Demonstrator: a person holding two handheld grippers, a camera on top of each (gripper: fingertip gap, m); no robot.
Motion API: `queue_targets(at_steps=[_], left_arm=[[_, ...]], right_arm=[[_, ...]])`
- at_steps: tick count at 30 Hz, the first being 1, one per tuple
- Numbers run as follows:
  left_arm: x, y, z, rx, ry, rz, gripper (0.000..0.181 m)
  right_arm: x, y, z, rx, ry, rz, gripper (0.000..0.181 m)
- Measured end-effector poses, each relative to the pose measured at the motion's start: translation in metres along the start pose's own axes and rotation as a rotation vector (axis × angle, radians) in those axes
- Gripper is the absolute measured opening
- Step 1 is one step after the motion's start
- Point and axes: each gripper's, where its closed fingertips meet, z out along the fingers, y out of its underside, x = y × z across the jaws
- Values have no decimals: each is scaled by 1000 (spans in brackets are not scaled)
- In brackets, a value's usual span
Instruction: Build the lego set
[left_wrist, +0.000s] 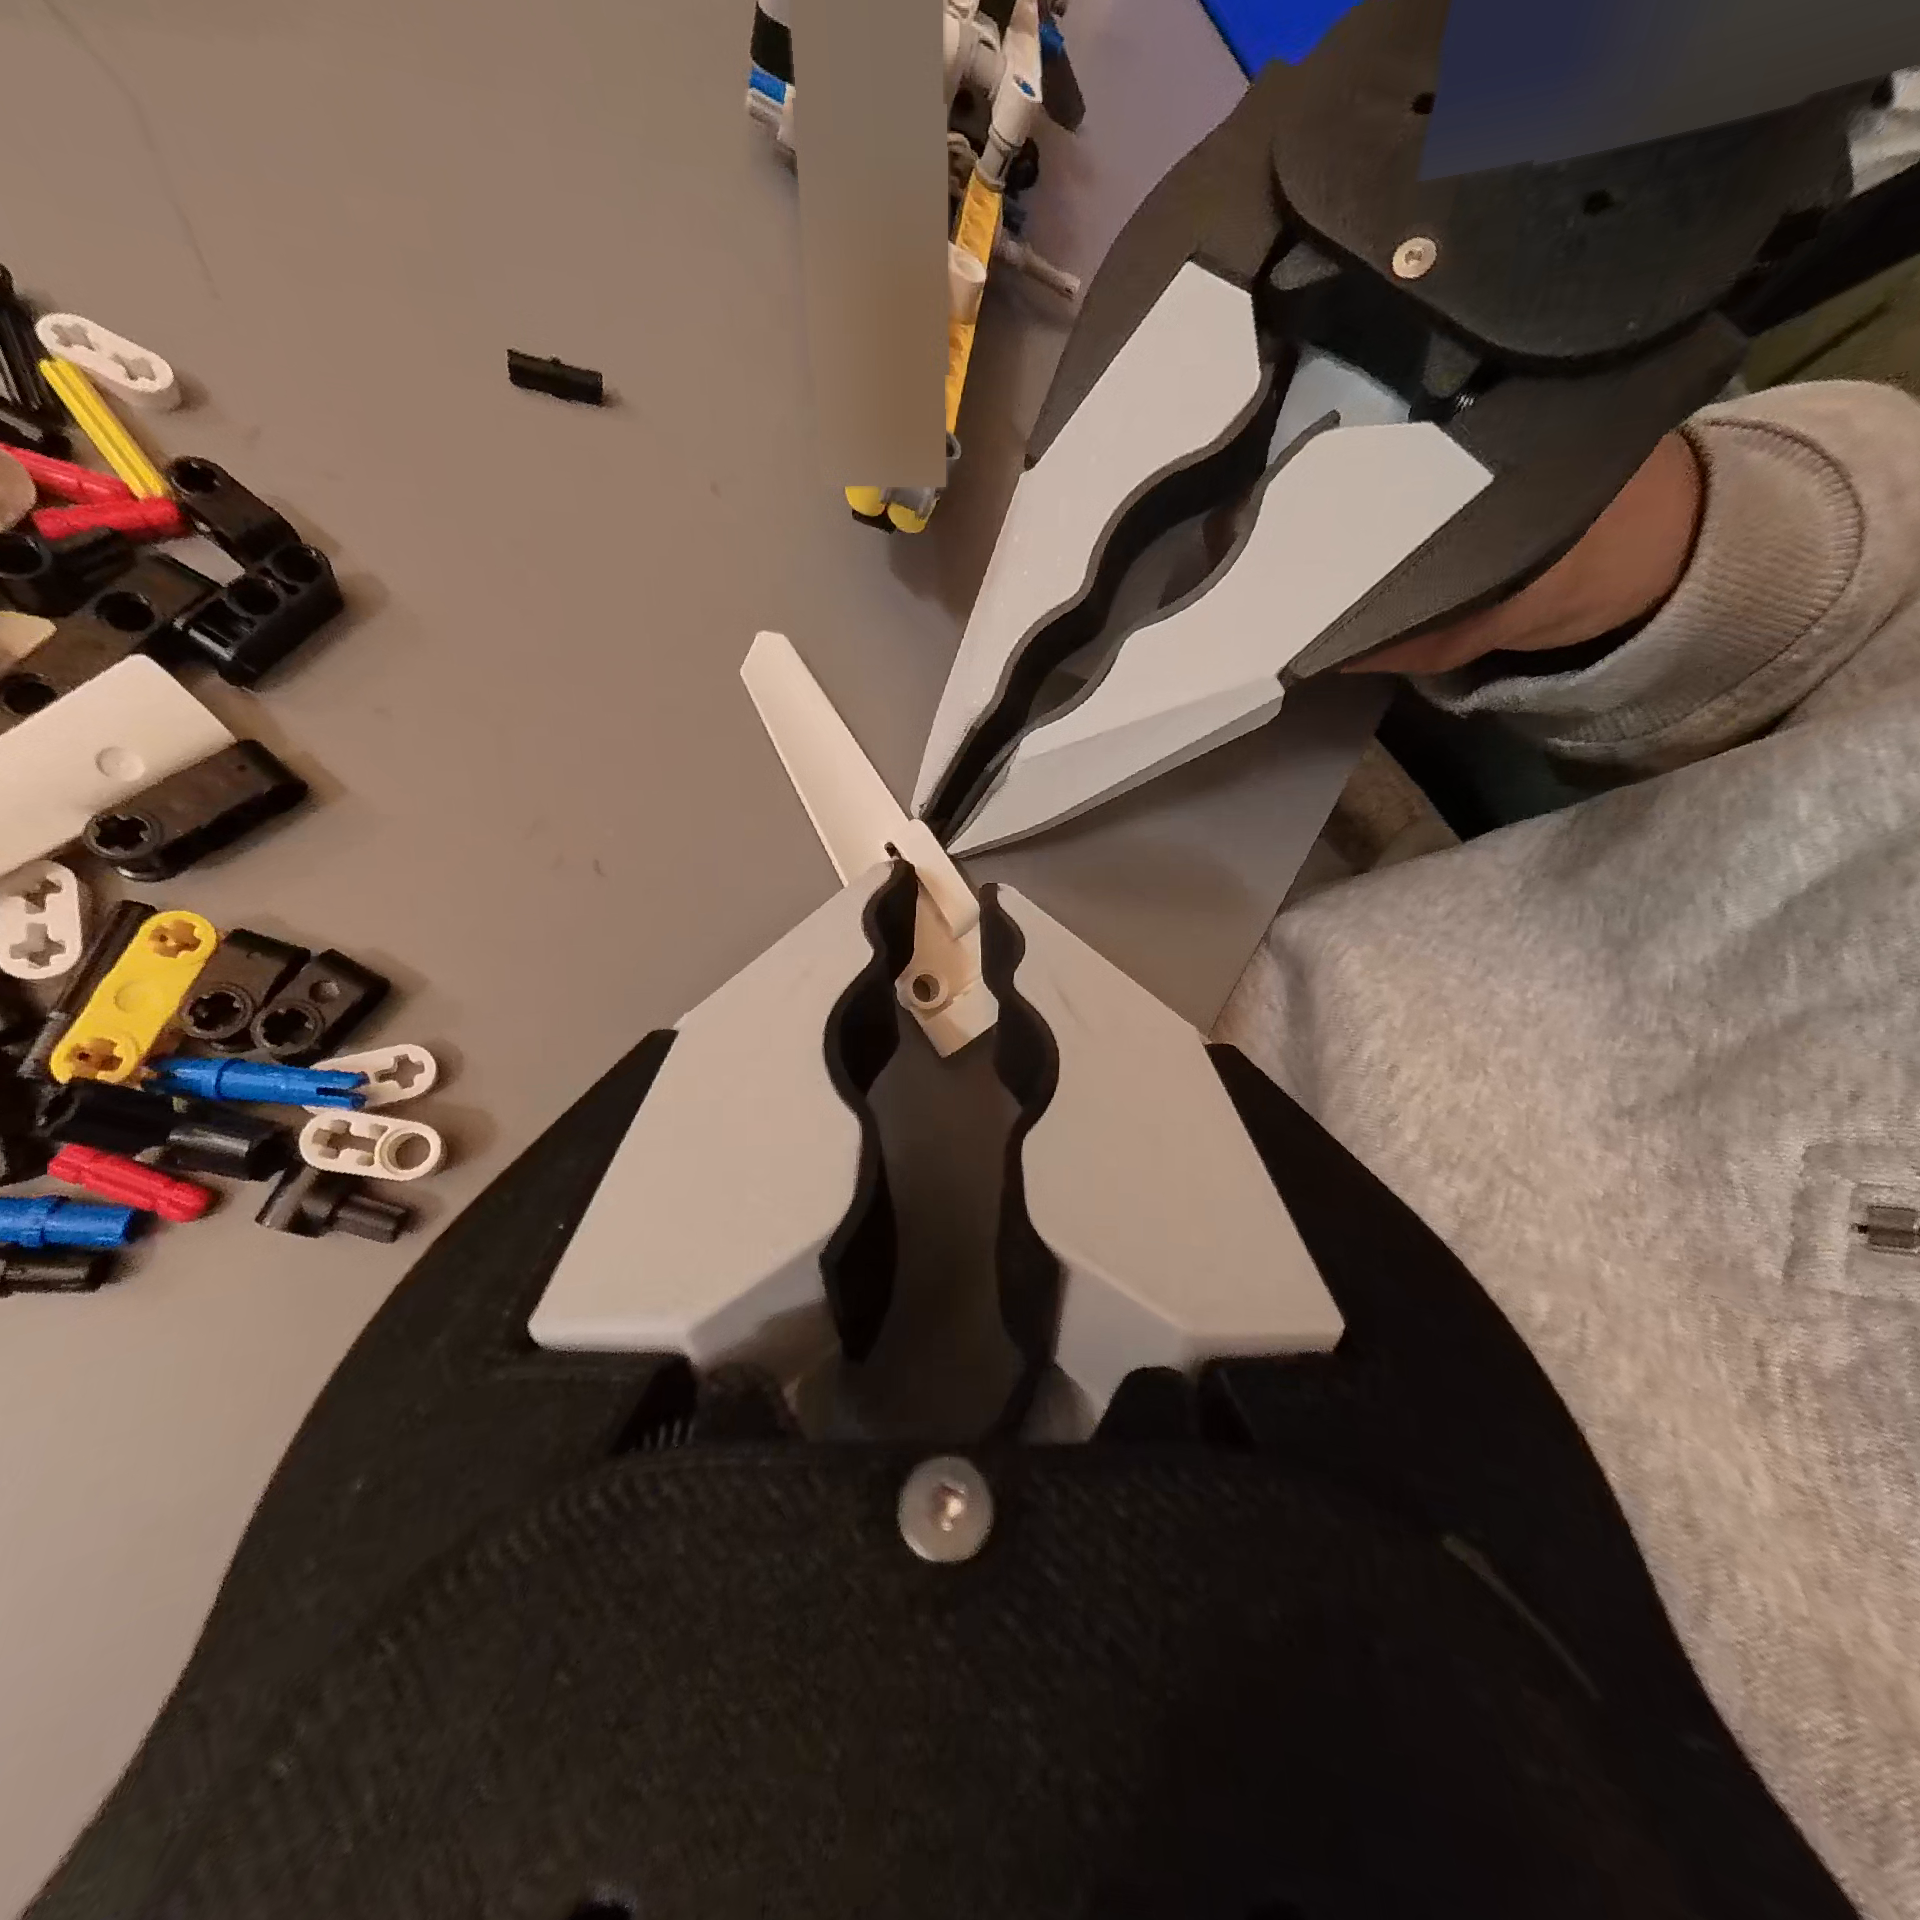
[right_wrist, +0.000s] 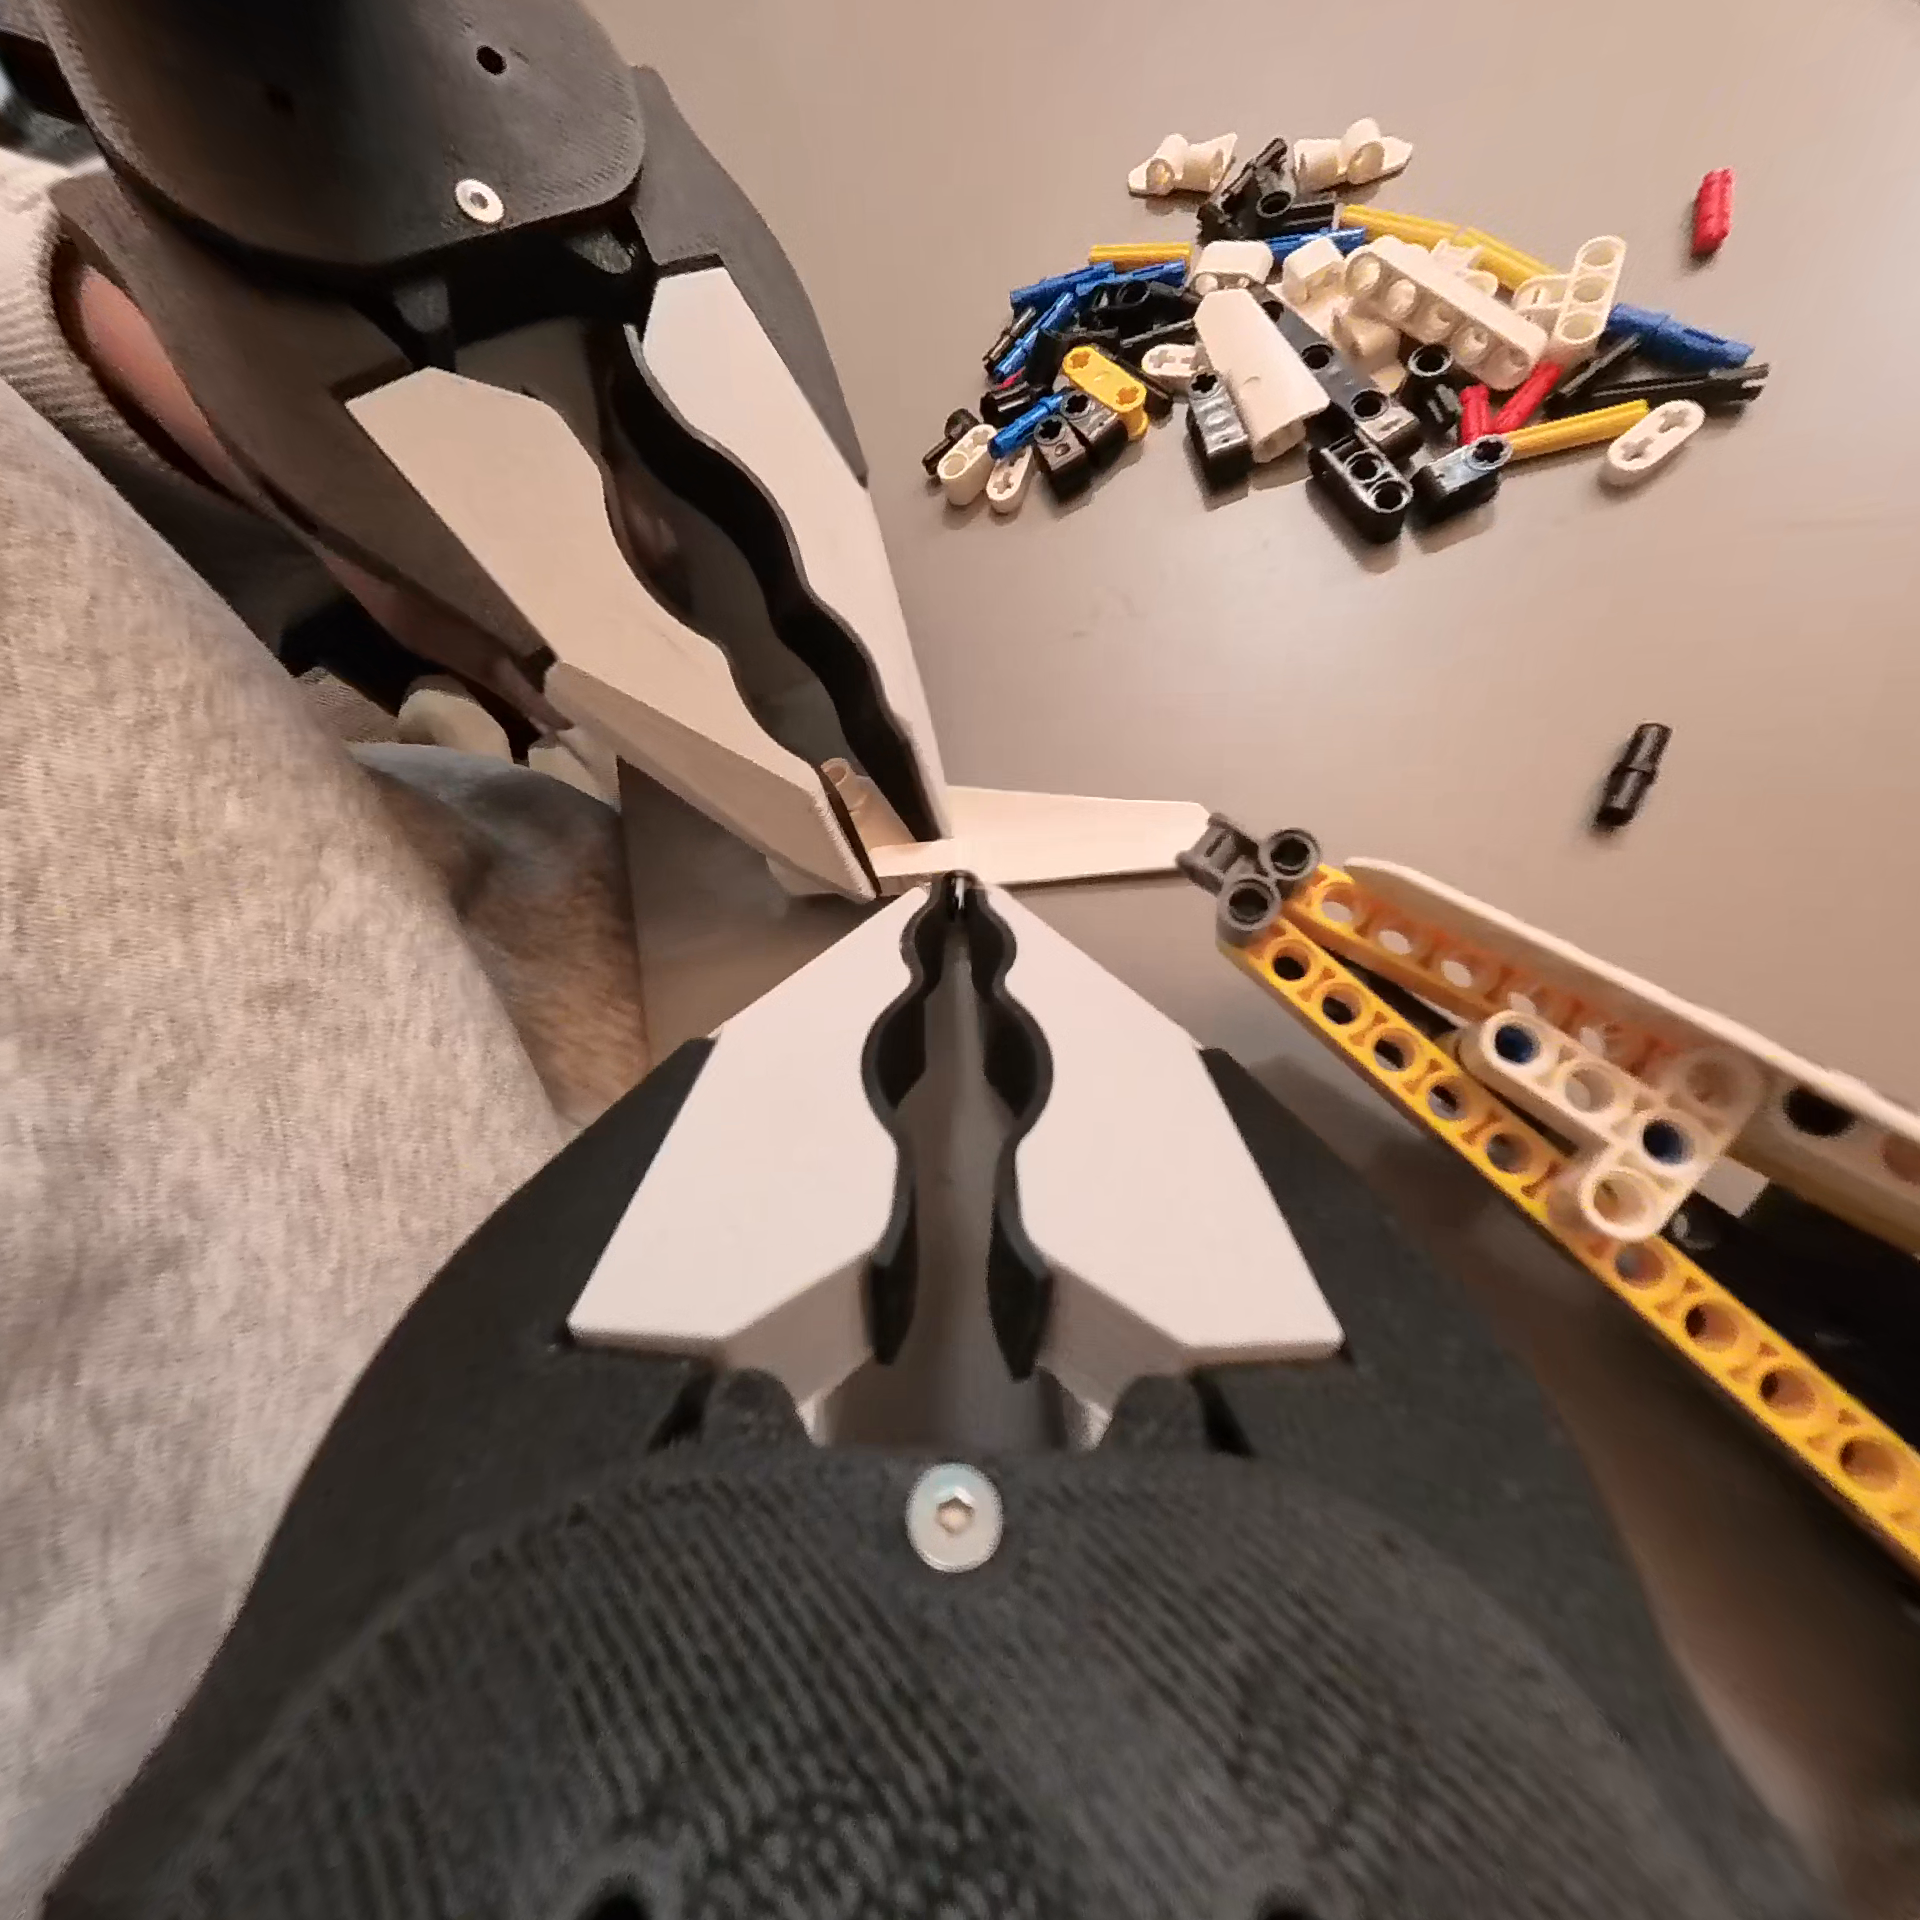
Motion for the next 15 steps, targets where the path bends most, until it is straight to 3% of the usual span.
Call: queue_targets(at_steps=[6, 12, 15], left_arm=[[-1, -3, 0, 23, -3, 11, 7], [0, -5, 0, 26, 16, -14, 8], [1, -6, 0, 32, 26, -35, 19]], right_arm=[[3, 0, -2, 7, 113, -148, 4], [6, 0, -7, 29, 131, -118, 15], [8, -5, -12, 70, 133, -93, 17]])
